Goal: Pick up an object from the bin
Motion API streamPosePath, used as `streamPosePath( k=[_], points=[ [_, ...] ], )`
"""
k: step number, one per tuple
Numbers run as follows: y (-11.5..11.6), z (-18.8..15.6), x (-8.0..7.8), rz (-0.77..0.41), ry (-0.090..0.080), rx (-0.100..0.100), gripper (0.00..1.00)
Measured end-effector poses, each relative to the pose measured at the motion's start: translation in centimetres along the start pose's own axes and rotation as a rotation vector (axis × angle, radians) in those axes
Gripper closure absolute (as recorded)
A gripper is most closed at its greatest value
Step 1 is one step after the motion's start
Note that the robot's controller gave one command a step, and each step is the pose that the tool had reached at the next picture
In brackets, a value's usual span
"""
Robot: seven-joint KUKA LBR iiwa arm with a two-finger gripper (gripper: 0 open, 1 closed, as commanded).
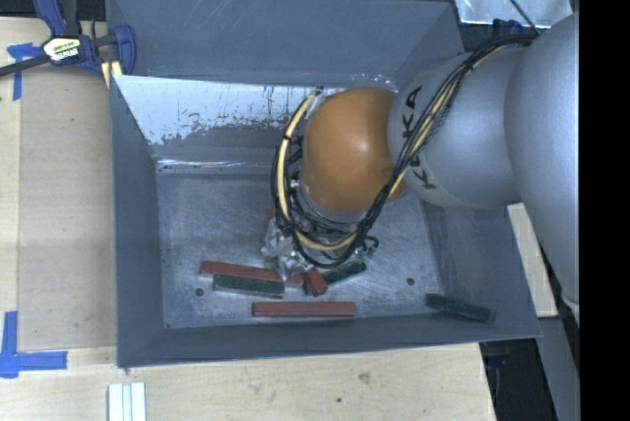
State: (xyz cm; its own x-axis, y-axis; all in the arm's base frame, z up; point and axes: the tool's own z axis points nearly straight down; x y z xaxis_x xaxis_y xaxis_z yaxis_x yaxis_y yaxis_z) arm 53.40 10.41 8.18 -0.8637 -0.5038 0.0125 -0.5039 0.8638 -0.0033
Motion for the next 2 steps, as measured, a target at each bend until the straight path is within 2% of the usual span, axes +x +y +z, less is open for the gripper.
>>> streamPosePath(
  k=[1,2],
  points=[
    [0.0,0.0,0.0,0.0,-0.001,0.0,1.0],
    [-0.1,-3.2,0.2,0.003,-0.013,-0.003,1.0]
  ],
)
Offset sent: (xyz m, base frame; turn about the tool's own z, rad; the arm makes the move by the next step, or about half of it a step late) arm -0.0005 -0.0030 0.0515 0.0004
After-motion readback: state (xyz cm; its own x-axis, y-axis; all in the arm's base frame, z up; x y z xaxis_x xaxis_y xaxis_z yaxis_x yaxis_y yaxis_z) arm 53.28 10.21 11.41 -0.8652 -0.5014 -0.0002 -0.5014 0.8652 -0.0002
